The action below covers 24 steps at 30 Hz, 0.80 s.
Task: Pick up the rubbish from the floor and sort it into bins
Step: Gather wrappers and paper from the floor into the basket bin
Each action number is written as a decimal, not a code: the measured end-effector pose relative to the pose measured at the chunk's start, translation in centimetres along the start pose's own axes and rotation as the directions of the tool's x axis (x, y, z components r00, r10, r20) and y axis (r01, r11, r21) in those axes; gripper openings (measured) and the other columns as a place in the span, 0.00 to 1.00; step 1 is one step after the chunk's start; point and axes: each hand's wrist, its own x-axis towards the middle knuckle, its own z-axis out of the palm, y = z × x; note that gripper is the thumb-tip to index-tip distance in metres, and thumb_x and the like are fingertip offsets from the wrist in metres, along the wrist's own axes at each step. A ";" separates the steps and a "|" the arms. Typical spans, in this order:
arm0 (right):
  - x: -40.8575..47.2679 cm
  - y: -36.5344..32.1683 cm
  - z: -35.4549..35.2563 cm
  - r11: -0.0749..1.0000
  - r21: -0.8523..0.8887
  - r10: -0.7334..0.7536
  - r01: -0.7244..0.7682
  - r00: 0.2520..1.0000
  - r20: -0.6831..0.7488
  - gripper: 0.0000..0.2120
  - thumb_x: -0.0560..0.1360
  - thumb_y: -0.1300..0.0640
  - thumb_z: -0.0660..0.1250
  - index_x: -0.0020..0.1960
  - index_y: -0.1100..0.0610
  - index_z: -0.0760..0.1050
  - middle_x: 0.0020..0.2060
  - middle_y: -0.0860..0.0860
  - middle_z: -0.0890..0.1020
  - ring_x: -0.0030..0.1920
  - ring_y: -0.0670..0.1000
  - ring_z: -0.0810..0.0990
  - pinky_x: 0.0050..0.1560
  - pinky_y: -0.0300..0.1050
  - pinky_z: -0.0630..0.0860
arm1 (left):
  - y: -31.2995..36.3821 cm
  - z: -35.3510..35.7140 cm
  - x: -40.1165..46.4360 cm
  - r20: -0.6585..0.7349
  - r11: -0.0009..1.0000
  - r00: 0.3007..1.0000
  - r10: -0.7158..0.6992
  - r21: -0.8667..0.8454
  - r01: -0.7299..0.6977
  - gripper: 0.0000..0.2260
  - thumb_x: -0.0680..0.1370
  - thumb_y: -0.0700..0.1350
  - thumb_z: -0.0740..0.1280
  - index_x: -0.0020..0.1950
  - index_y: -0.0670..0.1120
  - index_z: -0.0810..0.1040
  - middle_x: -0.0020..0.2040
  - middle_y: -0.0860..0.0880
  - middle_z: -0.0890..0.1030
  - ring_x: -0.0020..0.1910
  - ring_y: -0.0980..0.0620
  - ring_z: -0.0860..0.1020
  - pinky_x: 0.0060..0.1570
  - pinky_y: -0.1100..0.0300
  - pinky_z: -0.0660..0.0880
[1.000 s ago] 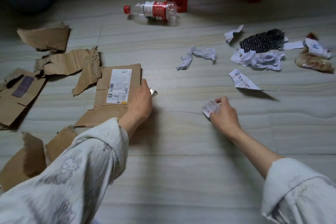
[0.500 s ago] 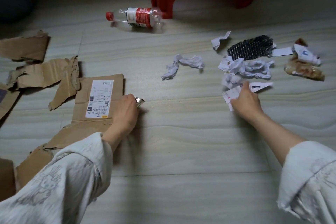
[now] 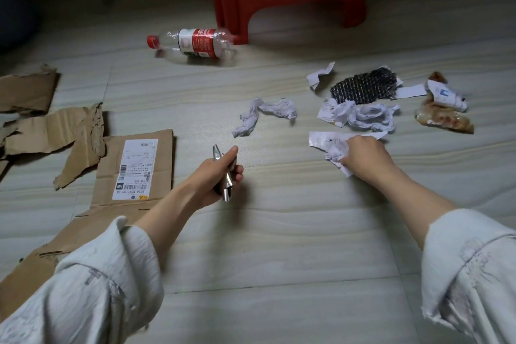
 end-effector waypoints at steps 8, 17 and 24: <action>-0.1 -0.4 0.1 0.981 -0.151 -0.133 0.121 0.988 -0.077 0.15 0.77 0.63 0.59 0.62 0.67 0.73 0.65 0.60 0.68 0.67 0.60 0.64 0.65 0.50 0.65 | 0.7 1.6 1.2 0.027 0.937 1.000 0.014 -0.348 -0.004 0.12 0.77 0.47 0.64 0.35 0.46 0.68 0.30 0.49 0.75 0.24 0.55 0.72 0.23 0.68 0.69; 1.1 0.1 0.1 0.975 -0.131 -0.187 0.181 0.982 -0.032 0.13 0.77 0.62 0.58 0.60 0.62 0.72 0.61 0.58 0.71 0.63 0.58 0.69 0.60 0.52 0.67 | 2.1 3.2 3.9 -0.058 0.973 0.989 0.138 -0.176 -0.146 0.04 0.80 0.36 0.58 0.49 0.42 0.72 0.32 0.47 0.72 0.23 0.55 0.71 0.23 0.67 0.69; 0.3 0.5 0.7 0.951 0.303 -0.065 0.066 0.998 -0.013 0.30 0.75 0.65 0.59 0.73 0.56 0.51 0.61 0.62 0.74 0.58 0.64 0.74 0.53 0.50 0.70 | 4.5 6.2 8.3 0.072 0.277 0.801 0.594 0.917 -0.288 0.29 0.77 0.49 0.65 0.74 0.47 0.56 0.61 0.41 0.75 0.59 0.38 0.73 0.51 0.54 0.68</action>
